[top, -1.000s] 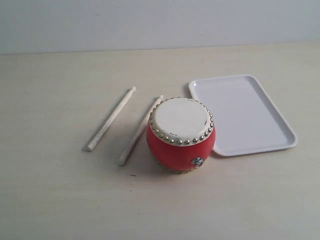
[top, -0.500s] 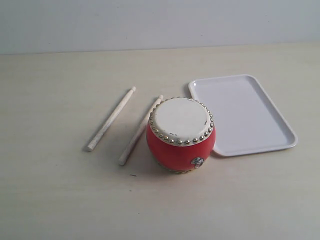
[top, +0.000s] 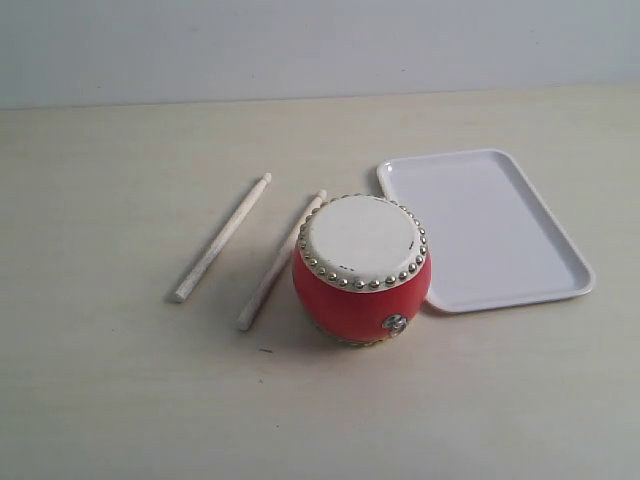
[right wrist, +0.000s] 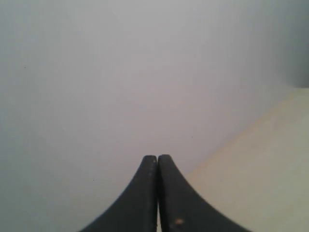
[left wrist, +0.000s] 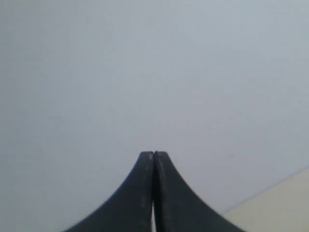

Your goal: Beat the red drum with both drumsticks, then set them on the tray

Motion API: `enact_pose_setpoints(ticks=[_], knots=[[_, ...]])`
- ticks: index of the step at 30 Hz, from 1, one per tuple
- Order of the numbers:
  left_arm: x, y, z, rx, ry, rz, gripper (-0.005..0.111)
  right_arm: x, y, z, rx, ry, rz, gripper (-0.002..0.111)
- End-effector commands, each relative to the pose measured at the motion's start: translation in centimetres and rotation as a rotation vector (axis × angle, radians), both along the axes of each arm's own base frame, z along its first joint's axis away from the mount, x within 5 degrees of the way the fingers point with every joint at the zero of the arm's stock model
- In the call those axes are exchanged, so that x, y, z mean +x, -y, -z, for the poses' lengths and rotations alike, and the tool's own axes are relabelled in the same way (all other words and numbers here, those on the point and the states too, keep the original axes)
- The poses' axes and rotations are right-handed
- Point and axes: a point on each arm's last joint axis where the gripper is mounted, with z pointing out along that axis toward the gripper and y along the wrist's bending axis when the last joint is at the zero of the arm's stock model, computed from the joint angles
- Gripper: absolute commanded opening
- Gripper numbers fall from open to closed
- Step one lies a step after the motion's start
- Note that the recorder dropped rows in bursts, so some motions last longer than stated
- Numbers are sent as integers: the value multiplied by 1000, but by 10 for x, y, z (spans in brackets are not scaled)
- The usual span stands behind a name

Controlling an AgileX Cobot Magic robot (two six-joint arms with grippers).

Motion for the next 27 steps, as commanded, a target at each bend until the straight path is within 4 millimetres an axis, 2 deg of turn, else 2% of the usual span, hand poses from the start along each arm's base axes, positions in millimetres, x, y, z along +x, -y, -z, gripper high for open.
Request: enact_pose_setpoints(ticks=[1, 2, 6, 10, 11, 15, 19, 20, 23, 27], knots=[[-5, 5, -8, -41, 87, 73, 0, 0, 1, 9, 43, -73, 5, 0], [-6, 6, -10, -126, 94, 127, 0, 0, 1, 10, 45, -83, 6, 0], [-8, 9, -13, -652, 11, 406, 0, 0, 1, 11, 47, -94, 7, 0], [-4, 4, -7, -966, -101, 443, 0, 0, 1, 11, 47, -94, 7, 0], [-3, 4, -5, -986, -115, 436, 0, 0, 1, 11, 47, -94, 7, 0], [-4, 10, -4, -840, -138, 443, 0, 0, 1, 11, 47, -94, 7, 0], [-3, 9, -2, -1005, -189, 473, 0, 0, 1, 11, 47, -94, 7, 0], [-3, 8, -4, -967, -177, 457, 0, 0, 1, 11, 47, -94, 7, 0], [-7, 3, -28, -843, -99, 365, 0, 0, 1, 11, 47, -94, 7, 0], [0, -10, -76, -804, -106, 154, 0, 0, 1, 11, 47, -97, 5, 0]])
